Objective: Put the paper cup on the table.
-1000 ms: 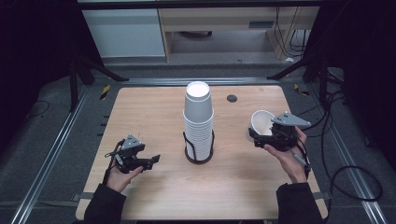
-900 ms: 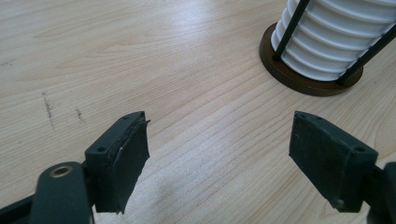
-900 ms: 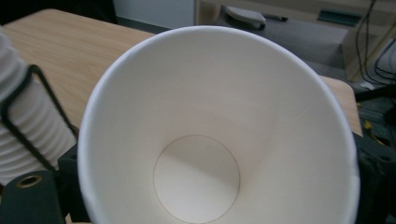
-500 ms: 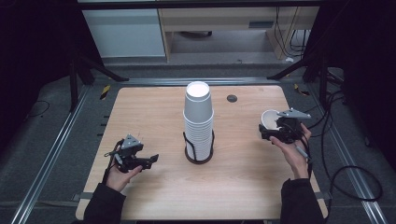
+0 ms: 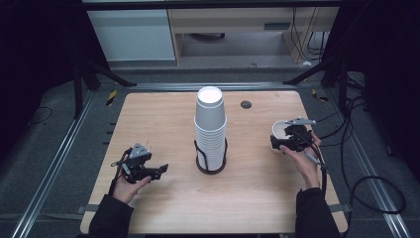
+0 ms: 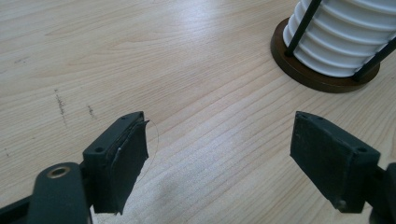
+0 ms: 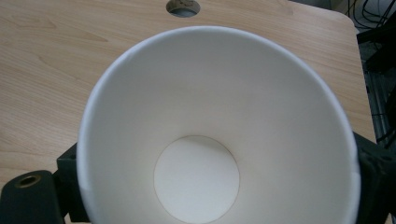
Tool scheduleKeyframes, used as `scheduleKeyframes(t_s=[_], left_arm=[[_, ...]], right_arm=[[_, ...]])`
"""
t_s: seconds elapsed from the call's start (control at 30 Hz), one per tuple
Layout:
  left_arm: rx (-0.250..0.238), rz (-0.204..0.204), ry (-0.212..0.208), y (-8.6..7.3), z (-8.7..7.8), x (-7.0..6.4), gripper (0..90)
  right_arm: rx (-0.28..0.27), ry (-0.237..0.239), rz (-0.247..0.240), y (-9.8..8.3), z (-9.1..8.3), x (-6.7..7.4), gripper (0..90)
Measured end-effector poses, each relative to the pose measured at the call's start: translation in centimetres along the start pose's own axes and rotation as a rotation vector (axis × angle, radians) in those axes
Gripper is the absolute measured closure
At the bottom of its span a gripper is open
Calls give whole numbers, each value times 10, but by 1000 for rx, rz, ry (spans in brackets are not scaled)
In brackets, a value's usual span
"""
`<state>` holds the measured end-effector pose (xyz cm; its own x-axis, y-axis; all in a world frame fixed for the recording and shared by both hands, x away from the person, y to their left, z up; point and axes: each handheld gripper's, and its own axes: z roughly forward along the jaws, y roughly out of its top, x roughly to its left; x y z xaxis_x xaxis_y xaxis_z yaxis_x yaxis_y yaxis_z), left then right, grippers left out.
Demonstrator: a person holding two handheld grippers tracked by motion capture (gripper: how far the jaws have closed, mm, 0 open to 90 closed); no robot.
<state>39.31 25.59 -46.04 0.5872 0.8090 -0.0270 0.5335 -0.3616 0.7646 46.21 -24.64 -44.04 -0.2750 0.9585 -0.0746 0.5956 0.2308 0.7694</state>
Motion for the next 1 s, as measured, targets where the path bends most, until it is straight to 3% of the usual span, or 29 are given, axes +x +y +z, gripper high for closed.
scheduleKeyframes(t_s=[0.4,1.0], left_arm=[[7,9,-2,0,1,-1,181],[11,10,-3,0,2,-1,182]], right_arm=[[48,-19,-12,-4,14,-1,93],[60,-21,-28,-9,19,0,80]])
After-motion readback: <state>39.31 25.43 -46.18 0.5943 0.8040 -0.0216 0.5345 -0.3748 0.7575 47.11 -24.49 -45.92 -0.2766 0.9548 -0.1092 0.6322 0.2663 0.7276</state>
